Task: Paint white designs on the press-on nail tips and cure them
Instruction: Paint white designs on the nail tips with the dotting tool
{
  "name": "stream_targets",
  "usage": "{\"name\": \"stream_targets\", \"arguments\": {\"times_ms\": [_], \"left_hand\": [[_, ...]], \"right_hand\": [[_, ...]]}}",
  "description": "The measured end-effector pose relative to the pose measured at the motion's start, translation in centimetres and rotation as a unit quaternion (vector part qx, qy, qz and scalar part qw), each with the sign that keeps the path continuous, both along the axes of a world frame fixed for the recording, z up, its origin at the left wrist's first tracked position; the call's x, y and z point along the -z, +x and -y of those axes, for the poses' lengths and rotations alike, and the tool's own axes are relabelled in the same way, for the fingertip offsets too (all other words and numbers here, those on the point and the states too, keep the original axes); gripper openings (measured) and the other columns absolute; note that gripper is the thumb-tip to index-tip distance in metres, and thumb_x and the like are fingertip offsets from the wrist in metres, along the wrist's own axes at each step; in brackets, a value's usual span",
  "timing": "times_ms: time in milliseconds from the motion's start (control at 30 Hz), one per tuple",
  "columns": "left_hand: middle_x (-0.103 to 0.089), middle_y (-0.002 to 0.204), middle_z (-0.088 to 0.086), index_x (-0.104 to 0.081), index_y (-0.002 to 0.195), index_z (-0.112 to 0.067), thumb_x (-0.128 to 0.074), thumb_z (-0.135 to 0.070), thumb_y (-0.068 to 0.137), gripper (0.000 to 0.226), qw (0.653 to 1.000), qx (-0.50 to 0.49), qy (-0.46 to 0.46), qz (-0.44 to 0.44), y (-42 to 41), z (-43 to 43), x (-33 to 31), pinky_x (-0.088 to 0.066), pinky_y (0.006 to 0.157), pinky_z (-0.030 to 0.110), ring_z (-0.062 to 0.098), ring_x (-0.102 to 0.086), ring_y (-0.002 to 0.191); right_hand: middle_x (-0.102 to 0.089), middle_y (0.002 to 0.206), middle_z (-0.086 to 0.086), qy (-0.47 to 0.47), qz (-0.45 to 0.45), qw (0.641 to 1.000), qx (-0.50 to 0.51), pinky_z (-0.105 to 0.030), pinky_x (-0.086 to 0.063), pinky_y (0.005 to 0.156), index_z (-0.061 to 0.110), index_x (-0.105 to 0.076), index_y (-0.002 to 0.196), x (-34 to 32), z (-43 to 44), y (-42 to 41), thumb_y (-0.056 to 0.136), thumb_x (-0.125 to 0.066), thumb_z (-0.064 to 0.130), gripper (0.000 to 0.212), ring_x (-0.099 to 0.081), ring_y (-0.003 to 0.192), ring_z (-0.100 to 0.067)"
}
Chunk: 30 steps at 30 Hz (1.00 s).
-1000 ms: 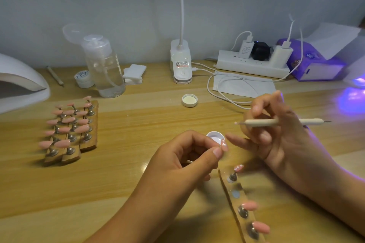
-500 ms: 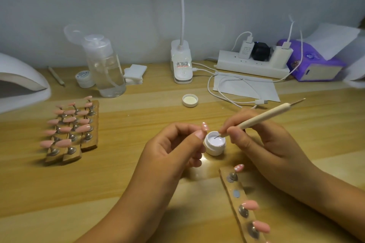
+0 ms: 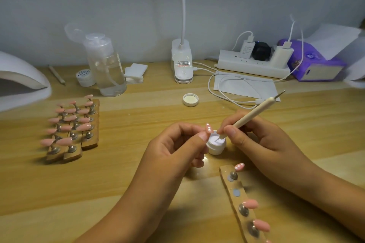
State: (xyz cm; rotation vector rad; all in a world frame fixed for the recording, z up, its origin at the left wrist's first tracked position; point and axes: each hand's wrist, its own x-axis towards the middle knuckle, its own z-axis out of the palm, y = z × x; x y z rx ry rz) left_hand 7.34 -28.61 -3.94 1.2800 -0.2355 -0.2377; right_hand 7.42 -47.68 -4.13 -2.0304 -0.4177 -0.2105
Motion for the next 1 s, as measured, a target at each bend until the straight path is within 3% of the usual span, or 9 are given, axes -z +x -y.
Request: {"name": "stream_targets", "arguments": {"times_ms": [233, 333, 433, 567, 667, 867, 1000], "left_hand": [[-0.064, 0.065, -0.008, -0.075, 0.077, -0.026, -0.067, -0.027, 0.075, 0.008, 1.0, -0.002, -0.003, -0.002, 0.0, 0.1, 0.0, -0.048, 0.057, 0.015, 0.003, -0.057, 0.061], [-0.064, 0.066, -0.009, -0.074, 0.076, -0.027, -0.066, -0.026, 0.076, 0.009, 1.0, 0.0, -0.007, -0.001, 0.1, 0.1, 0.1, -0.047, 0.057, 0.015, 0.003, -0.057, 0.061], [-0.065, 0.067, -0.009, -0.074, 0.077, -0.026, -0.067, -0.025, 0.075, 0.007, 1.0, 0.014, 0.002, 0.009, -0.1, 0.1, 0.2, -0.046, 0.057, 0.013, 0.001, -0.057, 0.061], [-0.068, 0.072, -0.013, -0.072, 0.08, -0.024, -0.07, -0.036, 0.071, 0.016, 0.997, 0.051, 0.042, 0.046, -0.5, 0.2, 0.1, -0.045, 0.059, 0.011, -0.001, -0.058, 0.065], [-0.069, 0.073, -0.015, -0.069, 0.081, -0.019, -0.07, -0.027, 0.076, 0.009, 0.995, 0.058, 0.064, 0.055, -0.5, 0.3, 0.1, -0.044, 0.061, 0.011, -0.002, -0.057, 0.063], [-0.069, 0.074, -0.013, -0.07, 0.079, -0.024, -0.07, -0.03, 0.076, 0.007, 0.994, 0.055, 0.074, 0.057, -0.5, 0.3, 0.3, -0.046, 0.063, 0.015, 0.001, -0.057, 0.065], [-0.068, 0.073, -0.012, -0.071, 0.081, -0.025, -0.069, -0.043, 0.07, 0.021, 0.994, 0.057, 0.078, 0.059, -0.5, 0.3, 0.4, -0.046, 0.064, 0.016, 0.002, -0.057, 0.065]], "right_hand": [[-0.064, 0.085, 0.011, 0.013, 0.021, 1.0, 0.012, -0.013, -0.041, 0.068, 0.026, -0.065, 0.09, -0.3, -0.2, -0.3, 0.091, -0.054, 0.032, 0.013, -0.054, 0.076, -0.009], [-0.064, 0.086, 0.013, 0.074, 0.028, 0.997, 0.025, -0.01, -0.042, 0.07, 0.026, -0.067, 0.09, -0.5, -0.1, -0.4, 0.09, -0.056, 0.03, 0.012, -0.058, 0.079, -0.004], [-0.063, 0.084, 0.01, 0.2, 0.019, 0.979, 0.027, -0.013, -0.046, 0.075, 0.029, -0.069, 0.088, -0.6, 0.2, -0.4, 0.084, -0.069, 0.032, 0.005, -0.058, 0.077, -0.004], [-0.058, 0.077, 0.005, 0.305, -0.032, 0.952, 0.016, -0.022, -0.051, 0.077, 0.028, -0.062, 0.081, -0.5, 1.1, -0.4, 0.069, -0.081, 0.036, 0.024, -0.059, 0.077, -0.01], [-0.05, 0.067, 0.006, 0.347, -0.067, 0.936, -0.003, -0.023, -0.051, 0.074, 0.025, -0.057, 0.073, -0.7, 1.3, -0.2, 0.069, -0.073, 0.019, 0.018, -0.052, 0.065, -0.008], [-0.043, 0.061, 0.005, 0.403, -0.114, 0.906, -0.062, -0.034, -0.057, 0.069, 0.022, -0.05, 0.066, -0.9, 0.7, -0.3, 0.073, -0.061, 0.015, 0.015, -0.041, 0.055, -0.007], [-0.042, 0.057, 0.003, 0.405, -0.126, 0.904, -0.058, -0.035, -0.059, 0.065, 0.021, -0.048, 0.064, -1.1, 0.2, -0.4, 0.075, -0.063, 0.017, 0.019, -0.042, 0.053, -0.006]]}}
